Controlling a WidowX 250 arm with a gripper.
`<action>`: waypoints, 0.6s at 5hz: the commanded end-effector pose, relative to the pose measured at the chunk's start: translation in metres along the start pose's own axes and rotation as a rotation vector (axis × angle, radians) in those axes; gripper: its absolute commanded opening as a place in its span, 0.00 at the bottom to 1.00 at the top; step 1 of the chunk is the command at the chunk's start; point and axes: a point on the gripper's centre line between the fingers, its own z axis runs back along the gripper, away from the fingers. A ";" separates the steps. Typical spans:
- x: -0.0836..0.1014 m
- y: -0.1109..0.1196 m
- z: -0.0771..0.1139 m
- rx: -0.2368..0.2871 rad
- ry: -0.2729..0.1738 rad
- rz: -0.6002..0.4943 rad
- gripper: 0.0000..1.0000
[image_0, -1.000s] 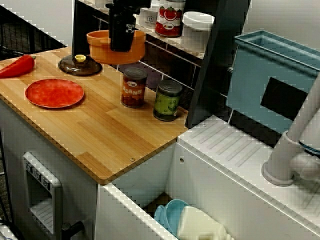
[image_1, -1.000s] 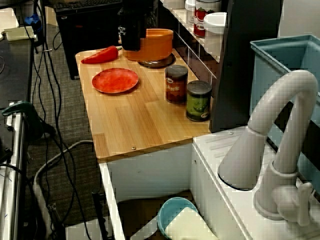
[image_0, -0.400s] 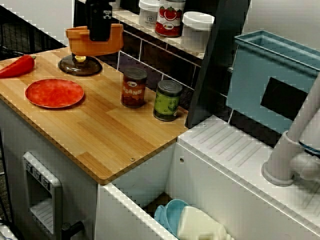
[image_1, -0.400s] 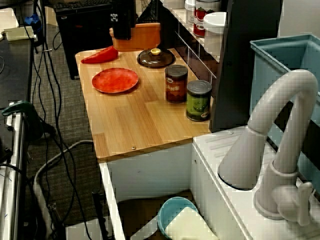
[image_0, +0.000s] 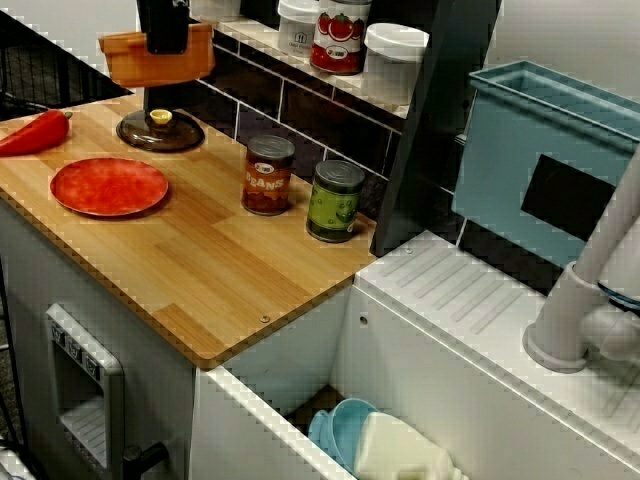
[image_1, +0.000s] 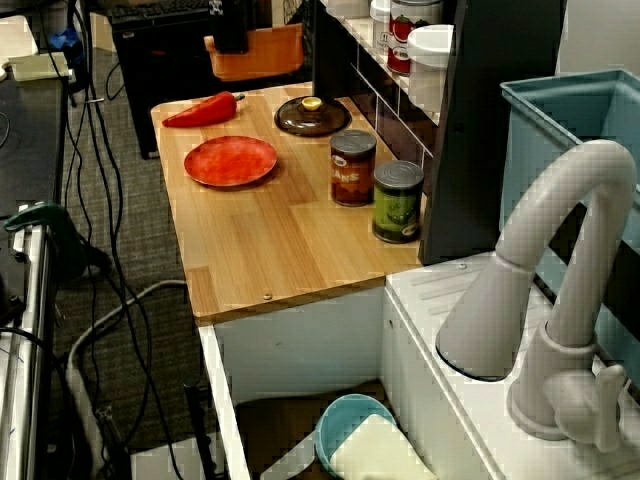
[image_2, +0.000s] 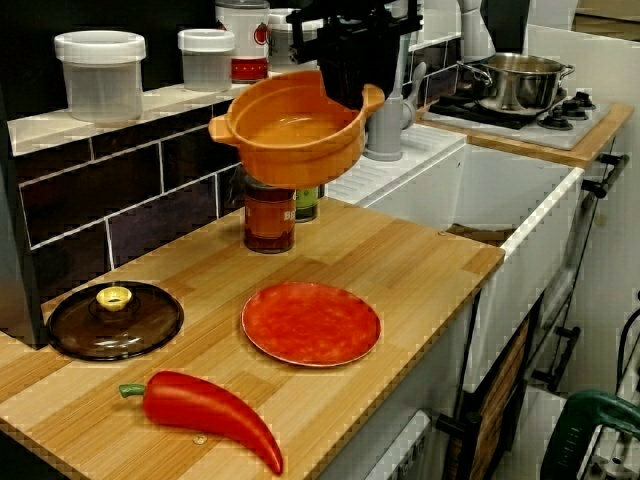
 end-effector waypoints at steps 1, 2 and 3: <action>-0.040 0.021 0.029 0.130 -0.061 0.051 0.00; -0.044 0.027 0.034 0.125 -0.075 0.062 0.00; -0.047 0.032 0.039 0.127 -0.076 0.075 0.00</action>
